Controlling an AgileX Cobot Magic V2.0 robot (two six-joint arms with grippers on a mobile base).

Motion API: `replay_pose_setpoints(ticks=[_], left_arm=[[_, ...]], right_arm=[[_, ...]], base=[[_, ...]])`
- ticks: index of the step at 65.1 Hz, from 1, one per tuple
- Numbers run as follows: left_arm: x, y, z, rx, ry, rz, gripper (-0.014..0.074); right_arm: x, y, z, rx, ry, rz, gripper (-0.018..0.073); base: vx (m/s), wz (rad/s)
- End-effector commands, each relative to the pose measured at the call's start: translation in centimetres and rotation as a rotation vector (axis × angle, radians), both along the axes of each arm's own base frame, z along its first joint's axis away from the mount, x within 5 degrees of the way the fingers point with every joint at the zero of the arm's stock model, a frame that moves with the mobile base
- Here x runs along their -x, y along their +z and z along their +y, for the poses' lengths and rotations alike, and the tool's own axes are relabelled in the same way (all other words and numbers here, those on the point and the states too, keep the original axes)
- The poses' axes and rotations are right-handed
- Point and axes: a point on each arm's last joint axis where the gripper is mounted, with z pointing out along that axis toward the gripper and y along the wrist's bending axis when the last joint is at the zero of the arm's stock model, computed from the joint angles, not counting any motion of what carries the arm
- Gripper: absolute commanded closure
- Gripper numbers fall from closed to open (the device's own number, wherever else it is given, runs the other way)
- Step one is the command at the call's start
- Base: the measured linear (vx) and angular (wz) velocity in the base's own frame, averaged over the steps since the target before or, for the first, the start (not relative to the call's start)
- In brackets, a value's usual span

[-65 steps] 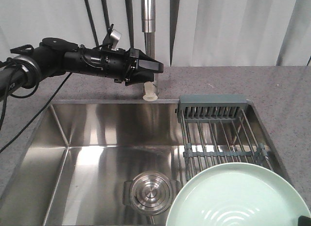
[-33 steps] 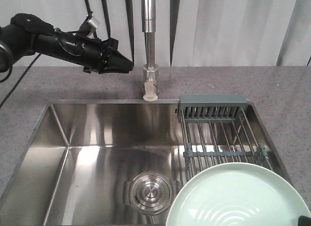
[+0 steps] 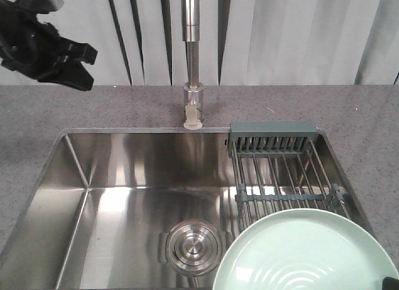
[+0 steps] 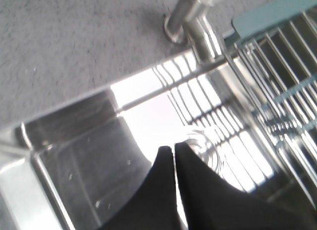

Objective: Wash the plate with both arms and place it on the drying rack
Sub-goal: 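Withdraw the left gripper away from the faucet, then swing the held plate over the sink basin with the right gripper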

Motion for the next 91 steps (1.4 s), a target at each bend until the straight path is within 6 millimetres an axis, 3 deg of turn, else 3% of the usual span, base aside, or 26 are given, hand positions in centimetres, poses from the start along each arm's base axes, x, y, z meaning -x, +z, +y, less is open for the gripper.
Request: replay_pose_setpoints(ticks=[1,11,28,46,54,74,91], left_arm=[[5.6,2.7,0.3,0.006,-0.035,-0.084,0.0604],[11.5,1.4,1.2,0.018,0.029,-0.190,0.0604],[21.5,-3.4,2.9,0.064,0.164,-0.419,0.0604],[30.2,-6.1,4.3,0.138,0.234,-0.749,0.0604],[31.2,-6.2,4.4,0.163,0.241,-0.774,0.0604],[29.1,-7.6,4.2,0.166,0.269,-0.688,0.0604],[28.6,-9.1,4.4,0.152,0.287,-0.669,0.0604]], right_arm=[[-0.4,1.1,0.0,-0.034,-0.025,-0.063,0.0564],[-0.4,1.1,0.0,-0.034,-0.025,-0.063,0.0564],[-0.4,1.1,0.0,-0.034,-0.025,-0.063,0.0564],[-0.4,1.1,0.0,-0.034,-0.025,-0.063,0.0564],[-0.4,1.1,0.0,-0.034,-0.025,-0.063,0.0564],[-0.4,1.1,0.0,-0.034,-0.025,-0.063,0.0564],[-0.4,1.2,0.0,-0.038,-0.031,-0.074,0.0564]], base=[[0.00,0.00],[0.00,0.00],[0.00,0.00],[0.00,0.00],[0.00,0.00],[0.00,0.00],[0.00,0.00]])
